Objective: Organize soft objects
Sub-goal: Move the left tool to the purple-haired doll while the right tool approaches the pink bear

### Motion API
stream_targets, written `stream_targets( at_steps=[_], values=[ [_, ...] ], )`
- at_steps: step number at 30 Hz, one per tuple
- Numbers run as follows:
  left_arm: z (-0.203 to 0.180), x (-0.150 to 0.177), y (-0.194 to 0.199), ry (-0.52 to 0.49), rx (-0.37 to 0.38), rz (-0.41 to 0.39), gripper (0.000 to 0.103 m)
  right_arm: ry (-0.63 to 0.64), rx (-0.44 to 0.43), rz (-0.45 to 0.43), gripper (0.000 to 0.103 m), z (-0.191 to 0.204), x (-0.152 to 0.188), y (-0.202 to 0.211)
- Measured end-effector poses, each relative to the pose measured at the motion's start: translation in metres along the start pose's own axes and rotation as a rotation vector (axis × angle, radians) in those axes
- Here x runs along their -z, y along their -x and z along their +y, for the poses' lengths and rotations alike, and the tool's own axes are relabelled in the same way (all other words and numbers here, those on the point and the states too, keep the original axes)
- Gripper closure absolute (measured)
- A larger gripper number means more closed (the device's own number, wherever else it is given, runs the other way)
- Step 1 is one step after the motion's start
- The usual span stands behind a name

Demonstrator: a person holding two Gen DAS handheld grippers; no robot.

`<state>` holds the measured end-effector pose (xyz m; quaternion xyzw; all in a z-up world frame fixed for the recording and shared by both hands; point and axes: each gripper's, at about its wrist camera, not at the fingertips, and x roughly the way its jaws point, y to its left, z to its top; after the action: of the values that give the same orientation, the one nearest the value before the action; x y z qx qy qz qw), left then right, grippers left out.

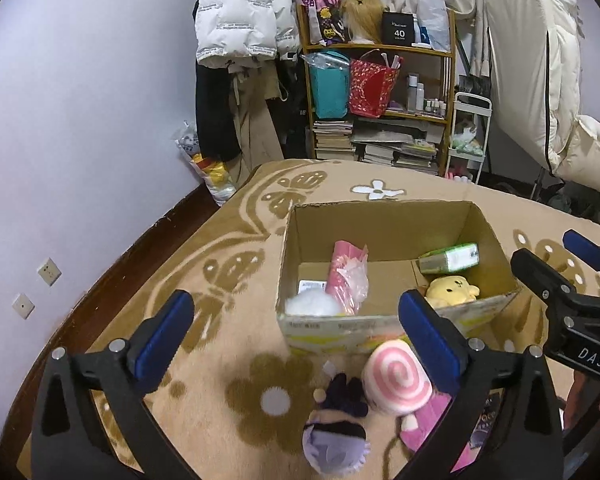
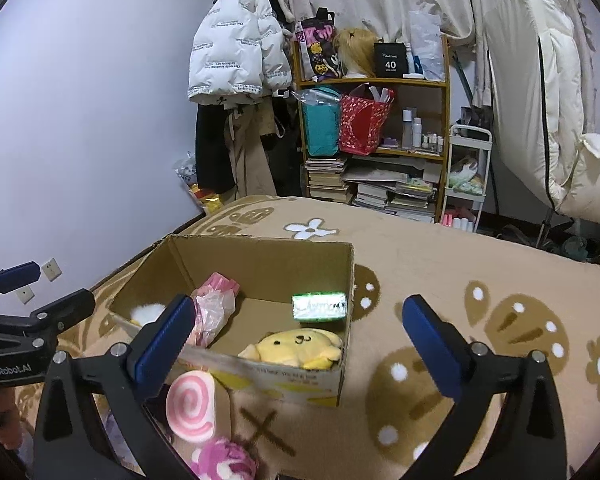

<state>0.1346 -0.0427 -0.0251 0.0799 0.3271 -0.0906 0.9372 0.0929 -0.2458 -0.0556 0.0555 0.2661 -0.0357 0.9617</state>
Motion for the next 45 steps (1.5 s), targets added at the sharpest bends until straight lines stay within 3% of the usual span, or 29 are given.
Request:
stream_targets(
  at_steps=[6, 15, 25, 31, 35, 45],
  values=[
    [0.006, 0.010, 0.024, 0.016, -0.021, -0.002, 0.001, -0.017, 0.037, 0.002, 0.000, 0.000, 0.007, 0.022],
    [0.010, 0.036, 0.038, -0.006, -0.055, 0.082, 0.001, -0.032, 0.058, 0.056, 0.000, -0.002, 0.027, 0.037],
    [0.022, 0.055, 0.026, 0.050, -0.042, 0.194, 0.001, -0.066, 0.041, 0.122, 0.000, 0.001, 0.051, 0.036],
    [0.017, 0.065, 0.011, 0.019, -0.067, 0.265, 0.001, -0.081, 0.025, 0.162, 0.000, 0.009, 0.066, 0.027],
    [0.018, 0.071, 0.000, 0.052, -0.035, 0.312, 0.001, -0.080, 0.019, 0.190, 0.000, 0.017, 0.076, 0.017],
    [0.017, 0.074, -0.019, 0.065, -0.017, 0.367, 0.001, -0.063, -0.005, 0.284, 0.000, 0.027, 0.100, -0.005]
  ],
)
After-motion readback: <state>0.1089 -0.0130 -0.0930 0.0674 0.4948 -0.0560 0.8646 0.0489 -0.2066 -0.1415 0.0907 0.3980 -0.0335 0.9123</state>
